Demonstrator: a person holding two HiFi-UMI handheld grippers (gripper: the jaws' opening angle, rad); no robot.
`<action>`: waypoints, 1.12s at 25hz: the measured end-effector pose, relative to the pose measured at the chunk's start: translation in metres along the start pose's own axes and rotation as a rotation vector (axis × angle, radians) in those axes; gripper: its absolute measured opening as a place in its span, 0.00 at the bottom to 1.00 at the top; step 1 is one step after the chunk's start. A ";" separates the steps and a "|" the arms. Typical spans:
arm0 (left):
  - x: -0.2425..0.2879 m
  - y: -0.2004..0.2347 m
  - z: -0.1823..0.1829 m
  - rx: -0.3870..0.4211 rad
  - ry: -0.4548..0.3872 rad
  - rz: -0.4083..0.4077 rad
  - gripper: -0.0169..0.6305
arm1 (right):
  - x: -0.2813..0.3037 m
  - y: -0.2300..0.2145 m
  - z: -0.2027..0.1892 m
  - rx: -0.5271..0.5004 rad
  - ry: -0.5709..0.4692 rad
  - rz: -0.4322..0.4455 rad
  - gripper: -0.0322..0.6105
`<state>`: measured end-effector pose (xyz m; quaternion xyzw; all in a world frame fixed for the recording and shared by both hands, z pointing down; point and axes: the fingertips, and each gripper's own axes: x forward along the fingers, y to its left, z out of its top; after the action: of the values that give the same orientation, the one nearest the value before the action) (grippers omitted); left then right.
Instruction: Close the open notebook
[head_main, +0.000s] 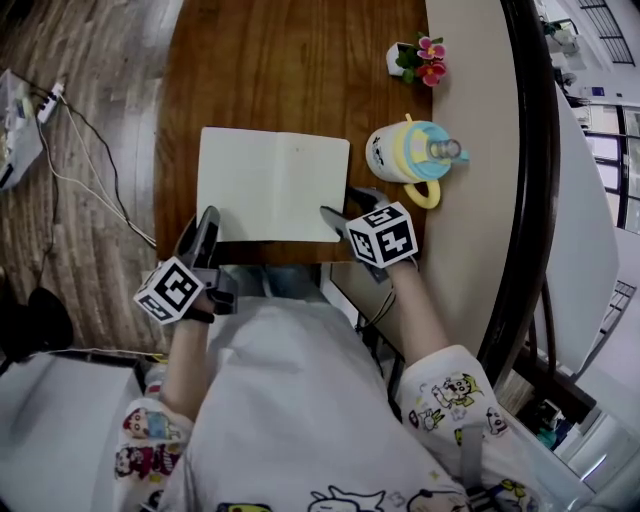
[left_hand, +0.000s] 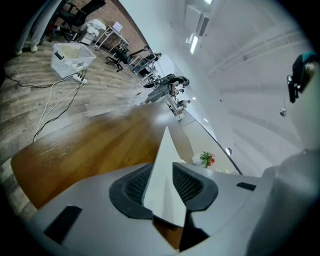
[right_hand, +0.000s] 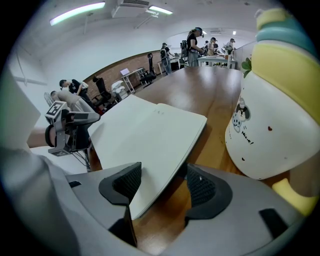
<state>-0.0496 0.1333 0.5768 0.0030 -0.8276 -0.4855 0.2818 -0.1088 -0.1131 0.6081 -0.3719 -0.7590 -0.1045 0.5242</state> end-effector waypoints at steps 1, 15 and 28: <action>0.001 0.001 0.001 0.007 0.000 0.007 0.16 | 0.000 0.000 0.000 0.001 -0.002 0.000 0.47; -0.002 -0.010 0.005 0.038 0.009 0.002 0.08 | -0.001 0.004 0.000 0.004 -0.062 -0.002 0.45; -0.015 -0.029 0.018 0.090 -0.007 0.005 0.05 | -0.021 0.011 0.003 0.013 -0.162 -0.026 0.32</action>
<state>-0.0528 0.1367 0.5401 0.0118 -0.8496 -0.4470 0.2798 -0.1002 -0.1134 0.5856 -0.3658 -0.8043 -0.0761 0.4621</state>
